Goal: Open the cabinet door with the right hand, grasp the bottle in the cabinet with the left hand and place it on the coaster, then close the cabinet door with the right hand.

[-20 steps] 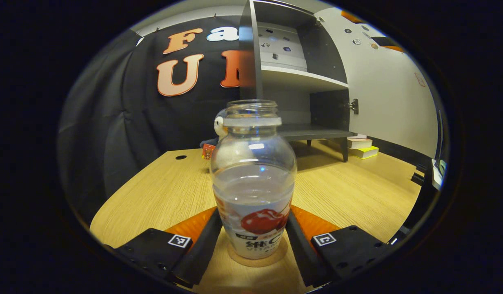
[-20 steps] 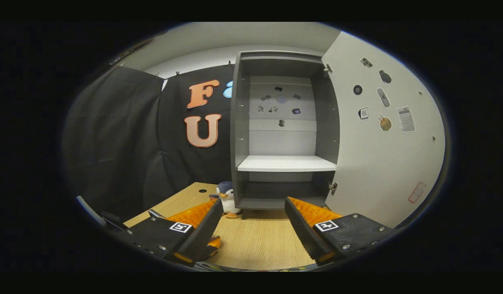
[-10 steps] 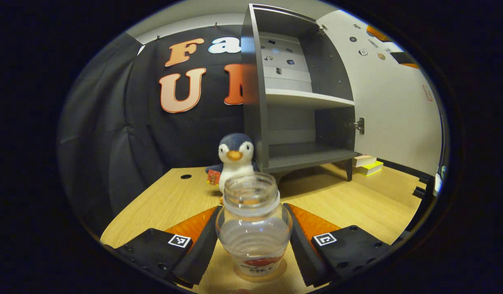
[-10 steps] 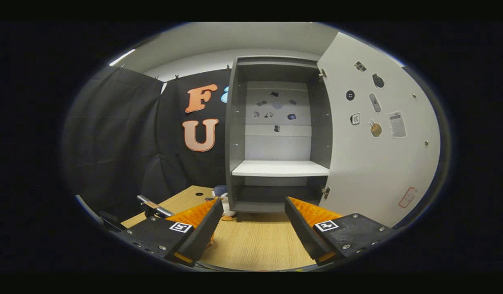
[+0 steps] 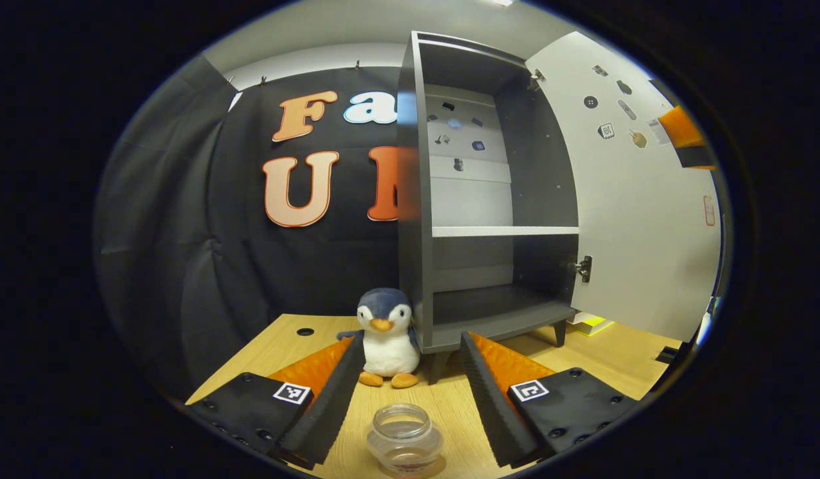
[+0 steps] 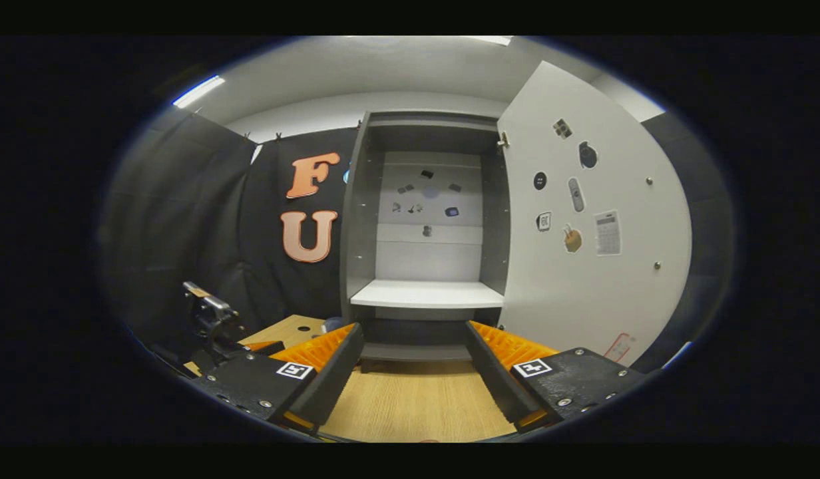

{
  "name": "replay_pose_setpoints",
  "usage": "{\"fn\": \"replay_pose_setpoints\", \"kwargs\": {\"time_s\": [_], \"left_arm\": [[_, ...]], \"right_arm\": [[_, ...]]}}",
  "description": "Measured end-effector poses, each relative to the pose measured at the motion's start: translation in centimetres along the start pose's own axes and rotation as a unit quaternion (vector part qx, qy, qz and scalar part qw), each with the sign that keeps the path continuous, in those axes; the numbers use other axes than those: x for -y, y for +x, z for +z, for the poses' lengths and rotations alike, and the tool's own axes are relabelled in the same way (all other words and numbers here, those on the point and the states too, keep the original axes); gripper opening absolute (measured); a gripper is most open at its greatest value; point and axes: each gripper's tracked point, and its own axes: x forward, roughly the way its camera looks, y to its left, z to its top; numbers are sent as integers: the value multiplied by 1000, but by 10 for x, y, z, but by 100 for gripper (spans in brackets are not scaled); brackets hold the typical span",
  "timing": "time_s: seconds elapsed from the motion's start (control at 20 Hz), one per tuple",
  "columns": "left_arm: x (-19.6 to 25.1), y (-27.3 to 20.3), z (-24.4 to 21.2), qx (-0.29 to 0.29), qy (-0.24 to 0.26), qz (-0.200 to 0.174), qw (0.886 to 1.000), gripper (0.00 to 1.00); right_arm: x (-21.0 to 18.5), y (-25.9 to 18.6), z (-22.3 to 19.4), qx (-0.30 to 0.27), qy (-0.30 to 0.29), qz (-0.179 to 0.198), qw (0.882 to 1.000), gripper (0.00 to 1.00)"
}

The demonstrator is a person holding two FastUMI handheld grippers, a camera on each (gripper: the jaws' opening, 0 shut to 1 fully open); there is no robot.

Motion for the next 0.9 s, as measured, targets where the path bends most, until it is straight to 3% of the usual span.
{"fn": "replay_pose_setpoints", "kwargs": {"time_s": [0.55, 0.8, 0.85, 0.9], "left_arm": [[39, -17, 103, 34, -17, -9, 999, 93], [52, -28, 131, 40, -32, 3, 999, 93], [54, -30, 135, 41, -33, 2, 999, 93], [56, -32, 139, 42, -37, 4, 998, 93]], "right_arm": [[67, -52, 18, 9, 20, -35, 999, 94], [129, -87, 29, 32, 9, -83, 996, 93], [145, -93, 30, 34, 8, -97, 995, 97], [162, -99, 31, 36, 7, -114, 993, 94]]}}
